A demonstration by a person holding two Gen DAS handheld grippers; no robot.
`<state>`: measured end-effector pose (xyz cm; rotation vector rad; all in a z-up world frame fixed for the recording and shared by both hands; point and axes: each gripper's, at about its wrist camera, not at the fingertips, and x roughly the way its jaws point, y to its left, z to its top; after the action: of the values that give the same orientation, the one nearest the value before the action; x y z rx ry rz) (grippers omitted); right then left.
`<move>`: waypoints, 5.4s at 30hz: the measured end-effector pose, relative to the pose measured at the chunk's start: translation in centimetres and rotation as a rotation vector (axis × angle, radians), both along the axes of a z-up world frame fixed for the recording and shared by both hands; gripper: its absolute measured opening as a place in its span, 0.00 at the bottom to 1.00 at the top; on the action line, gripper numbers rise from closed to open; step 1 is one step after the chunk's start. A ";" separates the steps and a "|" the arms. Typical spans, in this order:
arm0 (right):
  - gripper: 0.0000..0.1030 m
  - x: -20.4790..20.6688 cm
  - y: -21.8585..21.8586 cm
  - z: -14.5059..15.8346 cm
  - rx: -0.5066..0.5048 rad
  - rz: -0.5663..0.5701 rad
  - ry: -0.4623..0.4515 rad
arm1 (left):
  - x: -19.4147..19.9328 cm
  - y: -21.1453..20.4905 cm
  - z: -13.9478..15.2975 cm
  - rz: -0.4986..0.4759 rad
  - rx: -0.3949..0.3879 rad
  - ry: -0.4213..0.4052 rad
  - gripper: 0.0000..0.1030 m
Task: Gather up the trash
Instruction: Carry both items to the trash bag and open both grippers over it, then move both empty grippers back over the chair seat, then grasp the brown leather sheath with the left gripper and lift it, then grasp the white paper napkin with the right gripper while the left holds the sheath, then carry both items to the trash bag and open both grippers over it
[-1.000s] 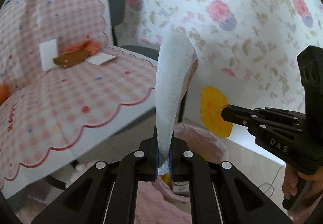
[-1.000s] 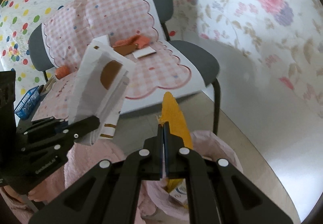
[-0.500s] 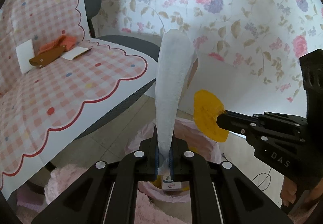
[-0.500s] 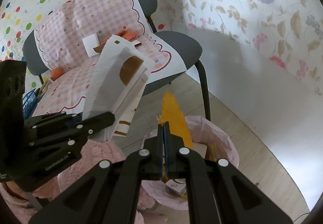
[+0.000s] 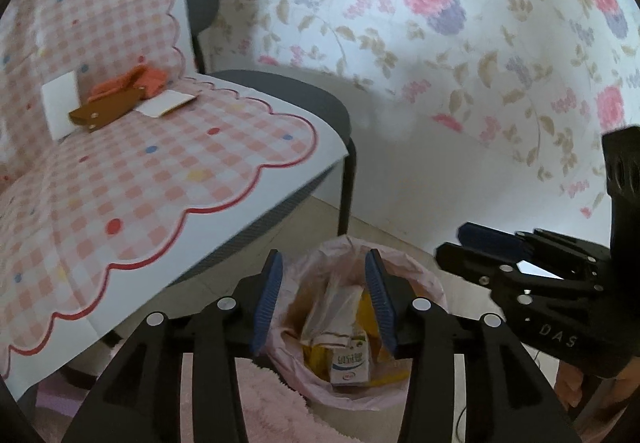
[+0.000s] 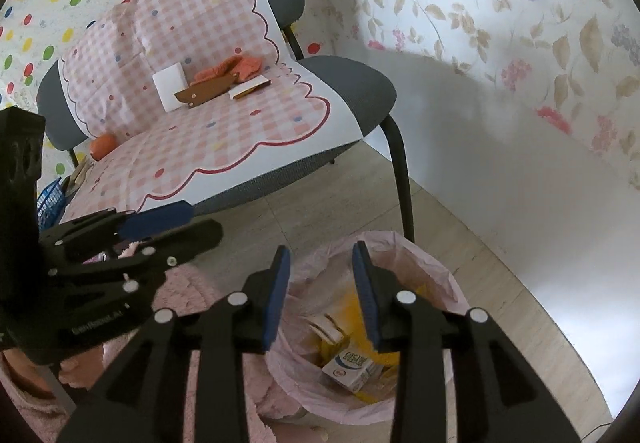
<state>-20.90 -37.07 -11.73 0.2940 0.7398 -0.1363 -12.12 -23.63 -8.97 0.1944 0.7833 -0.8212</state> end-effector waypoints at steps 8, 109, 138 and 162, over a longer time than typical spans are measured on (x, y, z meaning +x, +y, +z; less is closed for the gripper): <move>0.31 -1.2 0.3 3.4 -0.044 -0.032 -0.090 | 0.5 2.6 1.8 0.072 -0.050 -0.023 0.43; 0.54 32.6 3.6 0.5 -0.002 0.170 0.092 | 26.5 11.9 1.9 0.325 0.033 0.027 0.01; 0.02 27.8 4.1 4.7 -0.123 0.044 -0.070 | 22.0 14.2 3.0 0.364 0.012 0.033 0.02; 0.02 12.1 6.8 6.0 -0.217 0.055 -0.118 | 8.0 14.1 5.6 0.305 -0.092 -0.070 0.01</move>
<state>-8.80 -30.26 -5.71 0.0744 0.6099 -0.1444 -4.13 -9.50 -3.41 0.0191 0.6869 -0.5569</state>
